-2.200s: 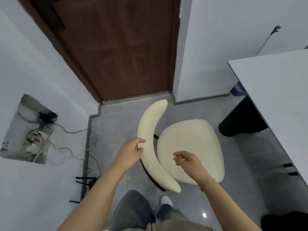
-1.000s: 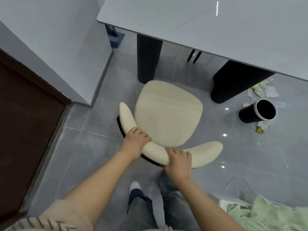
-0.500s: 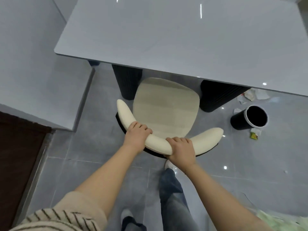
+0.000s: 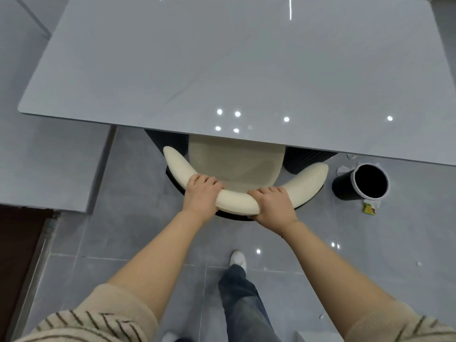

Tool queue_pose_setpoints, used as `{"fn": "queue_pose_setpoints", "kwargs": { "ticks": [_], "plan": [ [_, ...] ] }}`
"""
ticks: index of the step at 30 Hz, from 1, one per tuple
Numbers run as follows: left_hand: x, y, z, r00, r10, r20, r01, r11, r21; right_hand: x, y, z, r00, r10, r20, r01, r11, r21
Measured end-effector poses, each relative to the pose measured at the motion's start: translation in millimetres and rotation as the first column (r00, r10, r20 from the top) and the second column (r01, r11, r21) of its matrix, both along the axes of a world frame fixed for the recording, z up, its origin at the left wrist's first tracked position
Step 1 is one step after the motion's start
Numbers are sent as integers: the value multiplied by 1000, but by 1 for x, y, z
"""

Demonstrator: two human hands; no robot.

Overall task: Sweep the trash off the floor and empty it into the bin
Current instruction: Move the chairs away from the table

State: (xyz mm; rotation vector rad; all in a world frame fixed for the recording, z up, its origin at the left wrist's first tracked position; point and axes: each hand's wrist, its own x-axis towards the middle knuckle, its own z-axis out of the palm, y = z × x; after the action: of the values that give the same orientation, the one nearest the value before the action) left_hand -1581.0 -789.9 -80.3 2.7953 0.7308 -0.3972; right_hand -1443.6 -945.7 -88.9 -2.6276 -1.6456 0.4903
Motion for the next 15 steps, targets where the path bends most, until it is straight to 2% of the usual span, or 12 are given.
{"fn": "queue_pose_setpoints", "kwargs": {
  "ticks": [5, 15],
  "plan": [
    [26, 19, 0, 1000, 2, 3, -2, 1000, 4, 25, 19, 3, 999, -8, -42, 6, 1000, -30],
    [41, 36, -3, 1000, 9, 5, -9, 999, 44, 39, 34, -8, 1000, 2, -11, -2, 998, 57]
  ]
}}
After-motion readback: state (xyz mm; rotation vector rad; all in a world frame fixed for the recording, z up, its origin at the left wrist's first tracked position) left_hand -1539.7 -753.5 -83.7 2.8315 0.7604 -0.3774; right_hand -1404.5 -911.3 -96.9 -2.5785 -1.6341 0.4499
